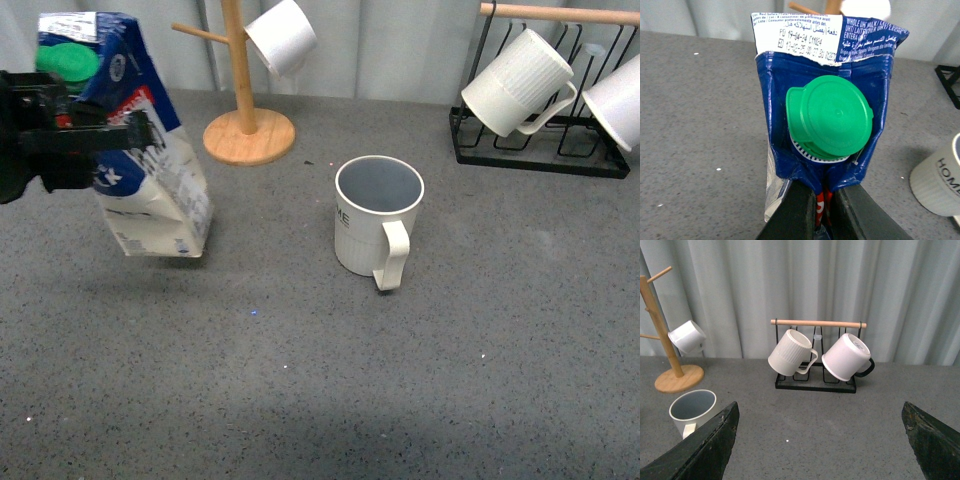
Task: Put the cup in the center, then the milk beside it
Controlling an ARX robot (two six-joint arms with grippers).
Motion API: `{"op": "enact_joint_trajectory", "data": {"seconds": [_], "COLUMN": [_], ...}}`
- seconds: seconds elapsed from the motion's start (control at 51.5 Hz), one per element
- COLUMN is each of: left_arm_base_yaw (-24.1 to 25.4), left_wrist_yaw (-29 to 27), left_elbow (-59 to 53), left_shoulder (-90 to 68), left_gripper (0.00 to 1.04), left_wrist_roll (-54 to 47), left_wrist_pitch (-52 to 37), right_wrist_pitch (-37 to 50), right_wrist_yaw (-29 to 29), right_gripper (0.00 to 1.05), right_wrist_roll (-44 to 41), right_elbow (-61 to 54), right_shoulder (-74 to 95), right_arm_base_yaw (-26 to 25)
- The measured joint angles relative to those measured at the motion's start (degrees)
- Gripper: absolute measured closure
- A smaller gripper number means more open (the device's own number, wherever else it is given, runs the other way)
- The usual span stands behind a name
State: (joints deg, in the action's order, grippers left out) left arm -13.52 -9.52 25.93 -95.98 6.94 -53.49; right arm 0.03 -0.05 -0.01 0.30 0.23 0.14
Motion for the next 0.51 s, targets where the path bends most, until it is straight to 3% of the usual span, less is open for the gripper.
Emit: {"op": "enact_joint_trajectory", "data": {"seconds": [0.233,0.505], "left_arm_base_yaw": [-9.97,-14.51], "left_wrist_yaw": [-3.23,-5.22], "left_elbow": [4.37,7.91], "left_shoulder": [-5.31,-9.66], "left_gripper": [1.0,1.0], "left_wrist_roll": [1.14,1.81], "left_wrist_pitch": [-0.33,-0.57], "right_wrist_pitch": [0.0,0.0], "right_wrist_yaw": [-0.02,-0.02], "right_gripper": [0.09,0.09], "right_wrist_roll": [0.0,0.0], "right_elbow": [0.0,0.0], "right_shoulder": [0.0,0.0], "right_arm_base_yaw": [-0.02,-0.02]}}
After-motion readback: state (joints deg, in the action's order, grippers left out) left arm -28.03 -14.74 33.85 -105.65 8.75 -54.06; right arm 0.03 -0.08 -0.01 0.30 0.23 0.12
